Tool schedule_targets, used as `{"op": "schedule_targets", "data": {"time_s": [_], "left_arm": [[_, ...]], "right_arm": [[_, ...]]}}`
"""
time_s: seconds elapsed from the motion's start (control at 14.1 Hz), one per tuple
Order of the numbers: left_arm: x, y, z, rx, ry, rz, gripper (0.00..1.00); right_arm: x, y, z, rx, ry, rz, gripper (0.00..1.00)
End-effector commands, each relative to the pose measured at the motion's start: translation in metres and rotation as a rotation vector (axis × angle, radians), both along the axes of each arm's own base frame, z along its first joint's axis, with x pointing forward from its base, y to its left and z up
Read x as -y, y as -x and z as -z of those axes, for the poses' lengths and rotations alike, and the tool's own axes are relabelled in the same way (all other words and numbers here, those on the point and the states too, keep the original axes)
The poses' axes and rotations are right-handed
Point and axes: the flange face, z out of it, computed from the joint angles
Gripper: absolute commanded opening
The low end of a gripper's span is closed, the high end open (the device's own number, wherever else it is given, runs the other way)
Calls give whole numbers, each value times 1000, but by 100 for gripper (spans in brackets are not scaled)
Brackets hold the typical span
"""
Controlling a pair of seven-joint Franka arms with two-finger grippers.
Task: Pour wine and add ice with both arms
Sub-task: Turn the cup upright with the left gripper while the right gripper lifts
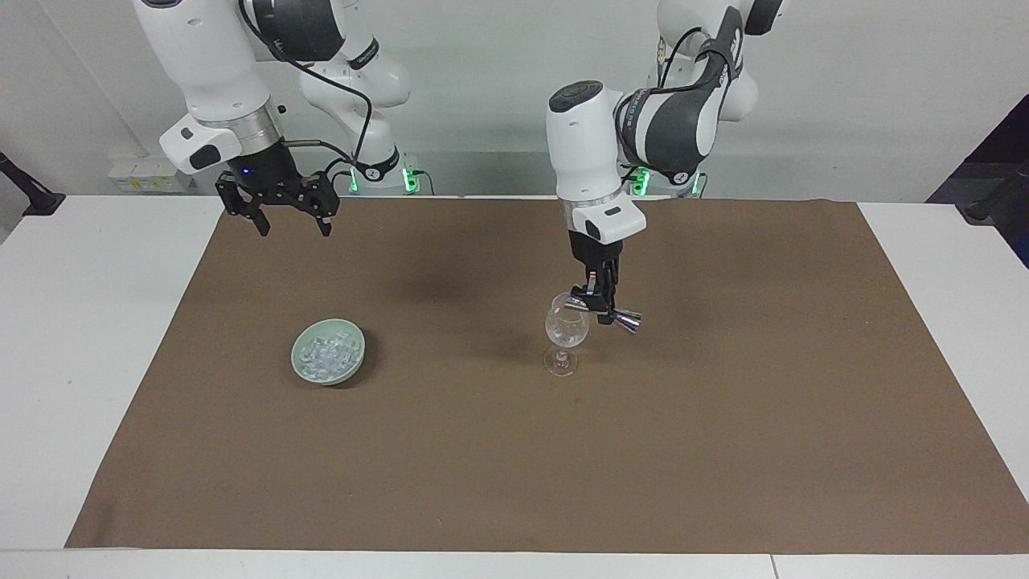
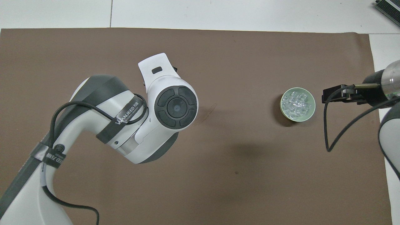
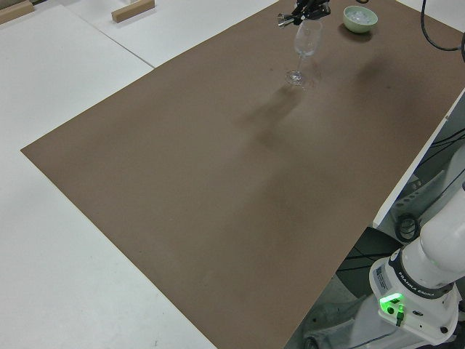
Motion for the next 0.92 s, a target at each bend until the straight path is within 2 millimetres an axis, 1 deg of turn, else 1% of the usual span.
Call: {"op": "schedule_targets", "data": {"time_s": [0.0, 0.07, 0.14, 0.28, 0.43, 0.5, 0.71, 0.85], "left_arm": [[2, 4, -2, -9, -45, 6, 0], [5, 6, -3, -10, -45, 12, 0], [5, 6, -2, -13, -47, 11, 0], [4, 6, -2, -15, -48, 9, 0], [5, 7, -6, -20, -27, 4, 0], [4, 8, -7, -47, -1, -11, 0], [-3, 6, -11, -143, 153, -92, 0], [-14, 2, -15, -198, 239, -144, 0]], "right_arm": [[11, 1, -3, 6, -15, -4, 100], [27, 1, -3, 6, -17, 29, 100], [38, 0, -2, 6, -17, 49, 100], [47, -1, -3, 21, -13, 60, 100], [51, -4, -5, 44, 11, 50, 100], [49, -4, -4, 44, 12, 47, 100], [42, -4, -4, 40, 10, 36, 100], [41, -4, -4, 41, 9, 36, 100]]}}
